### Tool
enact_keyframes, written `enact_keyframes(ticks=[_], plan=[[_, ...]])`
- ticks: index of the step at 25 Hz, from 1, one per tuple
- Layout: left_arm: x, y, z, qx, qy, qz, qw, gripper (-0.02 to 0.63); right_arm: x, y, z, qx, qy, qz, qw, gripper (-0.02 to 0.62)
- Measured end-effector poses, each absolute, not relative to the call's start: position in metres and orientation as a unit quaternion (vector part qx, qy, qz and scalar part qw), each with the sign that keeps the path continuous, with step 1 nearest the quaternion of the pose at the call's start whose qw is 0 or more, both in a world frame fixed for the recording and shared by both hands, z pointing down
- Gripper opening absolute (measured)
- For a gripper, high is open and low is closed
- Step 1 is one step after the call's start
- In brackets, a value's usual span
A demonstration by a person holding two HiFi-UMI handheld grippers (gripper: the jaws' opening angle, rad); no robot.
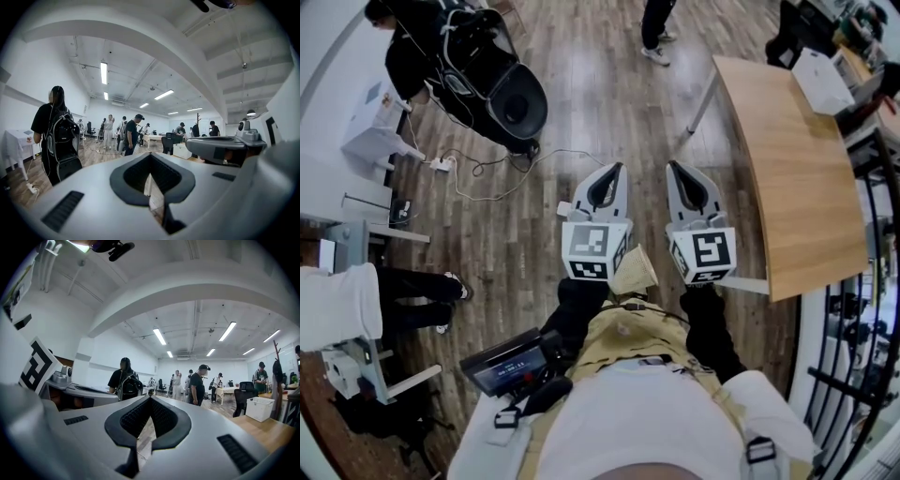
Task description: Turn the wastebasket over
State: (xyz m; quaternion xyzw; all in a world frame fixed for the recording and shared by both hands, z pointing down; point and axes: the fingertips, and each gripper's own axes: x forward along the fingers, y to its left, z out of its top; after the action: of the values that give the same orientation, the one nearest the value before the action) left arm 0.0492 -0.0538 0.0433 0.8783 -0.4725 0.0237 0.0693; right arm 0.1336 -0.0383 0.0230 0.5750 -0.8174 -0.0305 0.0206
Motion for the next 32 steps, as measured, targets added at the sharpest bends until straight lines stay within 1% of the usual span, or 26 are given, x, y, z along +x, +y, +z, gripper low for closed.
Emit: enact_keyframes(ticks=[12, 32], plan=[[0.051, -0.071, 0.026, 0.875, -0.482, 0.014, 0.036, 0.002, 0.158, -0.054, 0.011, 0.584, -0.811, -0.039, 0.012, 0.02], [0.052, -0.075, 0.024, 0.88, -0.474, 0.018, 0.033, 0.002, 0.16, -0.058, 0.018, 0.584, -0.811, -0.034, 0.015, 0.02]])
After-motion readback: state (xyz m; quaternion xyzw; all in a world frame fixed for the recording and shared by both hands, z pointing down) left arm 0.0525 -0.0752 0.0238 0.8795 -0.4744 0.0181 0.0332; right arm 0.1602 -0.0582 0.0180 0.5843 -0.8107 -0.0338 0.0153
